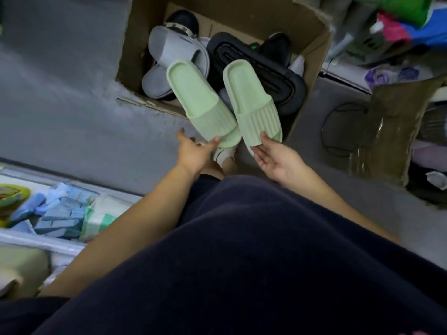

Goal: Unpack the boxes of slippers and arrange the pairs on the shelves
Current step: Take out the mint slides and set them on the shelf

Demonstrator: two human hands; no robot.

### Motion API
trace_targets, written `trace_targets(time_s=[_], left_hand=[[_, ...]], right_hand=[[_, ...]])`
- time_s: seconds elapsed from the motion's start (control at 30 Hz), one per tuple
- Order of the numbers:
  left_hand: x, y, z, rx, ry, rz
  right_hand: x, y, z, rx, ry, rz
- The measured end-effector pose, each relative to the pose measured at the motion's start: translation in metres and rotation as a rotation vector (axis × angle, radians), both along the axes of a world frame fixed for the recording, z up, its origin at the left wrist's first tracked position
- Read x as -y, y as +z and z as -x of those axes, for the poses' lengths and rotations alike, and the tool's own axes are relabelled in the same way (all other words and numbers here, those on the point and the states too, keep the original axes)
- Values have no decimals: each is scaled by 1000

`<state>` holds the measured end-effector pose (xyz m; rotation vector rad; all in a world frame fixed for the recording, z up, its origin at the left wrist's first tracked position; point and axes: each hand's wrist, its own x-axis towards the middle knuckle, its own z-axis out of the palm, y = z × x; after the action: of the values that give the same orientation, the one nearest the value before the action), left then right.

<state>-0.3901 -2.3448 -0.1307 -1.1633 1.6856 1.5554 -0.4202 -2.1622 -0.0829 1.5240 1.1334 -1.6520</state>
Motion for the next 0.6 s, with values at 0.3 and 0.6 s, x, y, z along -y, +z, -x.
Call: trace_targets(time_s=[0.3, 0.6], left_hand=[[-20, -24, -6, 18, 159, -99], [1, 68, -18, -110, 102, -247]], right_hand=[[-17, 22, -37, -57, -200, -73], [-33, 62, -42, -208, -264, -151]])
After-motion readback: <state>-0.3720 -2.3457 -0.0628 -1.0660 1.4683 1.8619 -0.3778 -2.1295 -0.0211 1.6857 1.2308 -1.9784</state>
